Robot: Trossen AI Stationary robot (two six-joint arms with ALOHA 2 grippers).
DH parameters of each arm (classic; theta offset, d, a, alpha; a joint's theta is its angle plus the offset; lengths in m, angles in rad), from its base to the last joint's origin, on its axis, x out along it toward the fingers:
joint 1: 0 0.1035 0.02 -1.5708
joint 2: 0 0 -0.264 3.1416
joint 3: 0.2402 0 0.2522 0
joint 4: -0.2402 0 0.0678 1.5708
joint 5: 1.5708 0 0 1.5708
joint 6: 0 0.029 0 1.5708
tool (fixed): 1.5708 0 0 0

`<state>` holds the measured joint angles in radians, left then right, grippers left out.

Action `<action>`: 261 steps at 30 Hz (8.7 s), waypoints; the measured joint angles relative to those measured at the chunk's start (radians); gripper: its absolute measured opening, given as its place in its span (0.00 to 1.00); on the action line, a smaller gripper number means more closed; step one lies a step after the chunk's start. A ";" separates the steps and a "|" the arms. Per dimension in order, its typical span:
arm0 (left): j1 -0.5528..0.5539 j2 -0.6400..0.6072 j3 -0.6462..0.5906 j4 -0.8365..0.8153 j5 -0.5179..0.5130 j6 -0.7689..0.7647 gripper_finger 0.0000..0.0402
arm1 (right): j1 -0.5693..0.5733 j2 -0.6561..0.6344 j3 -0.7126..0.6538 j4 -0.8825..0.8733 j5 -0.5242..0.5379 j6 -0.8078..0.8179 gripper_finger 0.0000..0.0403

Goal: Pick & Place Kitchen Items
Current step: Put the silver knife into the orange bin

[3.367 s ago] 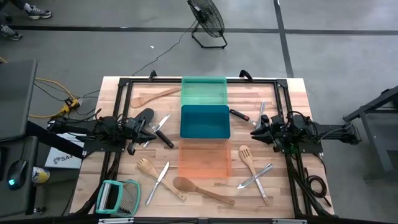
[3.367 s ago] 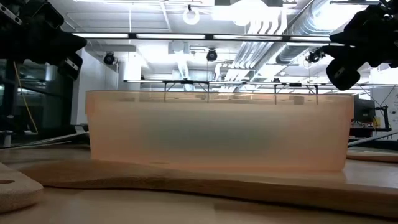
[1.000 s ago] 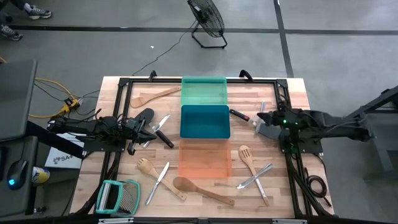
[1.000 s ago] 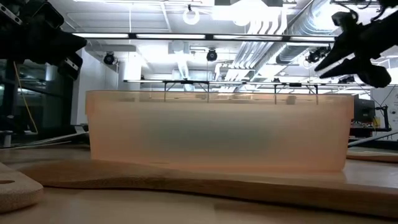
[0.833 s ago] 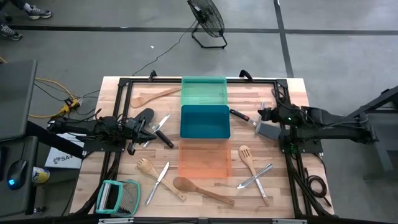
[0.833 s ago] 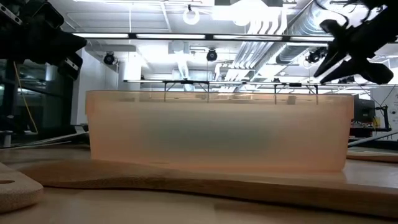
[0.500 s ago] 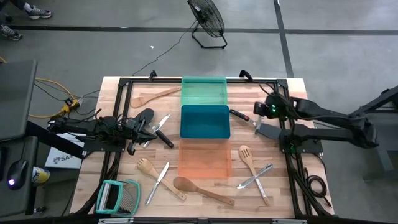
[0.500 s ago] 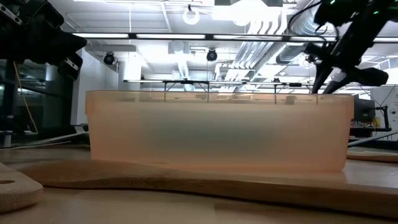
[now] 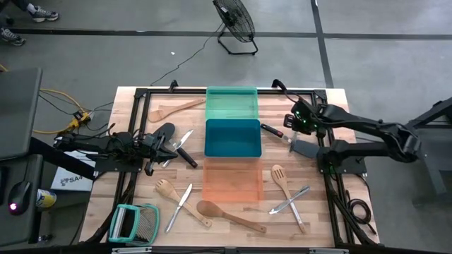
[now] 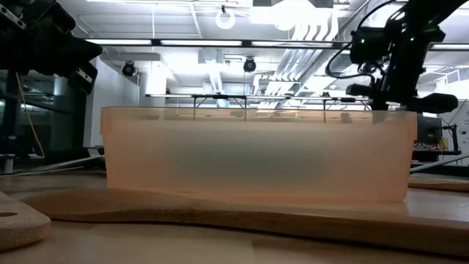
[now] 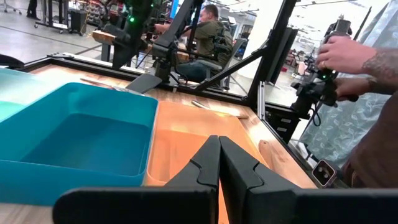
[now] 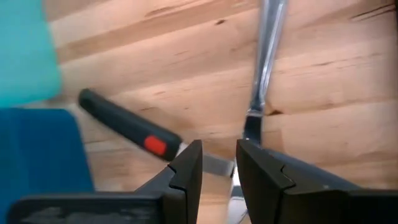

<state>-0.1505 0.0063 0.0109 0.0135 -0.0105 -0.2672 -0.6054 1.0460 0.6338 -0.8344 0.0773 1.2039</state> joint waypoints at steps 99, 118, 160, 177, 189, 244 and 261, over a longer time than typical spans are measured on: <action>0.000 0.000 0.000 0.000 0.000 0.000 0.00 | -0.232 0.147 -0.004 0.099 -0.132 -0.328 0.06; 0.000 0.000 0.000 0.000 0.000 0.000 0.00 | 0.074 -0.122 -0.003 0.373 -0.238 -0.464 0.06; 0.000 0.000 0.000 0.000 0.000 0.000 0.00 | 0.680 0.514 0.460 0.547 -0.286 -0.709 0.06; 0.000 0.000 0.000 0.000 0.000 0.000 0.00 | 0.731 0.673 0.460 0.566 -0.208 -0.497 0.06; 0.000 0.000 0.000 0.000 0.000 0.000 0.00 | 0.736 0.758 0.460 0.710 -0.177 -0.474 0.06; 0.000 0.000 0.000 0.000 0.000 0.000 0.00 | 0.906 0.443 0.459 0.256 -0.121 -0.694 0.17; 0.000 0.000 0.000 0.000 0.000 0.000 0.00 | 1.206 0.346 0.377 -0.270 -0.142 -0.583 0.36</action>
<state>-0.1507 0.0062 0.0109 0.0139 -0.0105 -0.2672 0.6002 1.3918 1.0104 -1.1049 -0.0650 0.6208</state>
